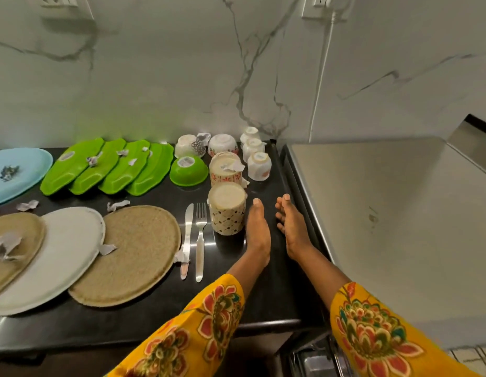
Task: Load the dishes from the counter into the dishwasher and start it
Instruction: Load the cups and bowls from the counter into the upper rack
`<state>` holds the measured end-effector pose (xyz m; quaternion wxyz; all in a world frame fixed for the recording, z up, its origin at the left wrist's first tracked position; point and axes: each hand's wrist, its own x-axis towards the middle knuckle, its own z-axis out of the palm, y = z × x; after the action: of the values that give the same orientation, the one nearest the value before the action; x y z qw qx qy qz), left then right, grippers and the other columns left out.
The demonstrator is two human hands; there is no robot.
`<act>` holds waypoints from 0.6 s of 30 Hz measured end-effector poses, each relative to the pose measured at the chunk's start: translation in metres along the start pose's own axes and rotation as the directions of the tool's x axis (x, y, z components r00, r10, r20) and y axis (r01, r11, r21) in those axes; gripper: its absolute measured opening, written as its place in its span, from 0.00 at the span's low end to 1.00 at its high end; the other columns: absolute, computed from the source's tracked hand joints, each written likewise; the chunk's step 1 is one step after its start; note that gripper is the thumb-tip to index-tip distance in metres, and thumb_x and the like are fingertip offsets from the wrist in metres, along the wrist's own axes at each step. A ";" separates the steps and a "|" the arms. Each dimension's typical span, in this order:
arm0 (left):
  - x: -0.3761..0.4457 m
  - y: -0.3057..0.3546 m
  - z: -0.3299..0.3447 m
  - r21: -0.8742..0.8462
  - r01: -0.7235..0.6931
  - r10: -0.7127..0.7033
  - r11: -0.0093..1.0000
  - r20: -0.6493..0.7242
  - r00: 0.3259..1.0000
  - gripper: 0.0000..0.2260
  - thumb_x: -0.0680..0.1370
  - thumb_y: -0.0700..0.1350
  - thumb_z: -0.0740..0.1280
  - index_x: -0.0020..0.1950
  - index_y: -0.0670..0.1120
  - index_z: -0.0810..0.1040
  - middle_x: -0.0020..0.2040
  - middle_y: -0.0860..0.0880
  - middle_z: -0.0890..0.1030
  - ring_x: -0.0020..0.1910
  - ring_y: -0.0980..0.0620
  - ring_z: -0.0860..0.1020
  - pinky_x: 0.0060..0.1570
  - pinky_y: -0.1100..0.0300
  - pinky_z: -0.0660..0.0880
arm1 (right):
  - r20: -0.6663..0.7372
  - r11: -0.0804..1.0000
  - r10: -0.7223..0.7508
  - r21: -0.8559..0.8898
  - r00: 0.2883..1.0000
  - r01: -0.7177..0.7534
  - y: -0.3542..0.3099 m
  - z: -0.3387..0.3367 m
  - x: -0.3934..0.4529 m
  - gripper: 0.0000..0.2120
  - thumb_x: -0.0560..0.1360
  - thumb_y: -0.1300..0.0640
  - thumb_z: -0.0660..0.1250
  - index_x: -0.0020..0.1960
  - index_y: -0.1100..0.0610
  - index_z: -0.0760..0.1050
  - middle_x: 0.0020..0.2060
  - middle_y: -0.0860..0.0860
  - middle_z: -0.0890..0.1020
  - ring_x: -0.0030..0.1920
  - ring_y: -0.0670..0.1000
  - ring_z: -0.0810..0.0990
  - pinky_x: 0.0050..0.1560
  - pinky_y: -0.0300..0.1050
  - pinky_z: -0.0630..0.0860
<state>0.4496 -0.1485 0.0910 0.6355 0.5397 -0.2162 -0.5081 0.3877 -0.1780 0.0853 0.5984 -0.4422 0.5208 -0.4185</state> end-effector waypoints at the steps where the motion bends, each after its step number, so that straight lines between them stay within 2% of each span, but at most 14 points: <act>1: 0.011 0.003 0.006 -0.006 -0.010 0.010 1.000 -0.045 0.999 0.20 0.82 0.54 0.55 0.71 0.47 0.67 0.70 0.50 0.69 0.70 0.54 0.66 0.71 0.57 0.60 | 0.008 1.000 0.002 -0.001 1.000 -0.002 -0.004 -0.001 0.012 0.26 0.80 0.42 0.51 0.73 0.54 0.63 0.71 0.51 0.67 0.71 0.52 0.65 0.65 0.44 0.62; 4: 0.041 0.014 0.025 -0.013 -0.054 0.050 0.998 -0.180 0.982 0.24 0.82 0.54 0.56 0.75 0.47 0.61 0.74 0.51 0.63 0.74 0.53 0.60 0.72 0.57 0.56 | 0.034 1.000 0.003 -0.017 0.999 -0.003 -0.016 -0.004 0.047 0.26 0.80 0.42 0.51 0.74 0.54 0.62 0.72 0.51 0.66 0.72 0.52 0.64 0.67 0.44 0.61; 7: 0.067 0.023 0.042 -0.022 -0.055 0.050 0.998 -0.193 0.980 0.22 0.83 0.51 0.52 0.75 0.44 0.60 0.73 0.48 0.63 0.73 0.51 0.60 0.71 0.58 0.55 | 0.075 0.999 0.007 -0.039 0.997 -0.004 -0.028 -0.002 0.076 0.26 0.80 0.42 0.51 0.74 0.53 0.62 0.72 0.50 0.66 0.72 0.52 0.63 0.68 0.46 0.60; 10: 0.092 0.031 0.053 0.004 -0.084 0.084 0.996 -0.197 0.977 0.21 0.84 0.51 0.50 0.74 0.44 0.62 0.73 0.46 0.64 0.72 0.50 0.61 0.70 0.59 0.56 | 0.127 1.000 0.004 -0.022 0.992 -0.001 -0.042 0.002 0.099 0.24 0.81 0.44 0.49 0.73 0.54 0.63 0.71 0.52 0.67 0.71 0.53 0.64 0.63 0.42 0.61; 12: 0.107 0.037 0.058 -0.049 -0.054 0.041 0.997 -0.233 0.972 0.23 0.83 0.56 0.50 0.75 0.47 0.61 0.74 0.47 0.63 0.73 0.50 0.60 0.71 0.57 0.55 | 0.159 1.000 0.004 -0.002 0.987 -0.004 -0.051 0.005 0.111 0.24 0.82 0.45 0.47 0.73 0.54 0.62 0.70 0.53 0.68 0.70 0.53 0.64 0.61 0.41 0.60; 14: 0.123 0.038 0.059 -0.130 0.002 -0.036 0.991 -0.261 0.965 0.27 0.81 0.61 0.49 0.75 0.48 0.62 0.74 0.47 0.64 0.73 0.48 0.62 0.73 0.53 0.56 | 0.188 1.000 0.000 0.003 0.982 0.000 -0.056 0.008 0.123 0.23 0.82 0.45 0.46 0.73 0.54 0.61 0.70 0.52 0.68 0.67 0.48 0.66 0.59 0.41 0.60; 16: 0.133 0.040 0.062 -0.162 0.024 -0.068 0.987 -0.276 0.959 0.28 0.81 0.61 0.49 0.75 0.48 0.61 0.74 0.46 0.65 0.72 0.47 0.64 0.72 0.53 0.58 | 0.213 1.000 0.004 0.003 0.977 -0.005 -0.058 0.010 0.135 0.24 0.82 0.45 0.46 0.74 0.53 0.60 0.70 0.51 0.68 0.64 0.44 0.66 0.60 0.40 0.59; 18: 0.141 0.042 0.064 -0.138 0.039 -0.079 0.990 -0.301 0.950 0.26 0.81 0.59 0.50 0.76 0.47 0.60 0.73 0.46 0.66 0.72 0.47 0.64 0.70 0.54 0.58 | 0.236 1.000 0.024 0.006 0.971 -0.026 -0.057 0.011 0.147 0.25 0.82 0.44 0.47 0.75 0.53 0.57 0.72 0.50 0.66 0.67 0.45 0.64 0.61 0.40 0.58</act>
<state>0.4691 -0.3065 0.1112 0.6797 0.5752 -0.0654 -0.4505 0.4116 -0.3326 0.1035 0.6633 -0.4796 0.4496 -0.3577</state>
